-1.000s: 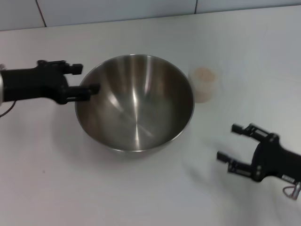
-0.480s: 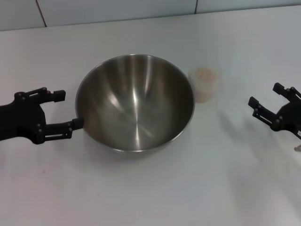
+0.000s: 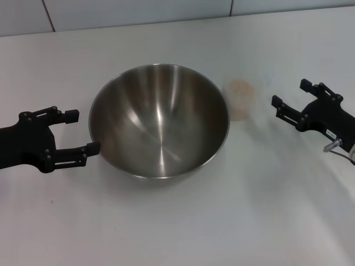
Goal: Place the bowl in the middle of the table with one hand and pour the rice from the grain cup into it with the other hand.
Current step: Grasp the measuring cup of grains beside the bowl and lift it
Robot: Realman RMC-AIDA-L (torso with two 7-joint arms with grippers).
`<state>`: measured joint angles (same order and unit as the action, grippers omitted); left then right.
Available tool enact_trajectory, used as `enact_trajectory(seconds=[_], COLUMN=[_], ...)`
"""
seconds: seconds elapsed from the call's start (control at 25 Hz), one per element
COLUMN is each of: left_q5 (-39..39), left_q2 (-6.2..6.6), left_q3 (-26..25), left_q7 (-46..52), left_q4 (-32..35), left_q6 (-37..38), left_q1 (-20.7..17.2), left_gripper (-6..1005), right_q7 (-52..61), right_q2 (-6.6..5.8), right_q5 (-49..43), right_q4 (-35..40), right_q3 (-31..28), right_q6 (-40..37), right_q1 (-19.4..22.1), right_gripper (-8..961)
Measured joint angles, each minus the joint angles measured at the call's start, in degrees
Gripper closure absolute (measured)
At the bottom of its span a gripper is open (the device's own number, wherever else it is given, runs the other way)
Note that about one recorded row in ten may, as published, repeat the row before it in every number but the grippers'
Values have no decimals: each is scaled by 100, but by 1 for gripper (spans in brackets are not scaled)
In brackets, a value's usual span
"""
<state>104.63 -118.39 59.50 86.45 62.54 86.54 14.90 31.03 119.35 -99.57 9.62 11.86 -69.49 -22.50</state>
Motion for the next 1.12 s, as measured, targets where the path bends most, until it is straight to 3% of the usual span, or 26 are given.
enact_trajectory(seconds=[0.72, 1.12], left_q5=[32, 42], left_q2=[0, 4], left_q3=[51, 178], left_q7=[7, -4], left_q4=[4, 25], left_q6=[45, 64], left_q1=[33, 32], left_gripper=[138, 138], right_q7=[-168, -707], right_q2=[3, 8], right_q5=[22, 357], right_q4=[-104, -395], right_q3=[-61, -59], right_q6=[973, 1026], right_q1=[-681, -844], right_gripper=[139, 139])
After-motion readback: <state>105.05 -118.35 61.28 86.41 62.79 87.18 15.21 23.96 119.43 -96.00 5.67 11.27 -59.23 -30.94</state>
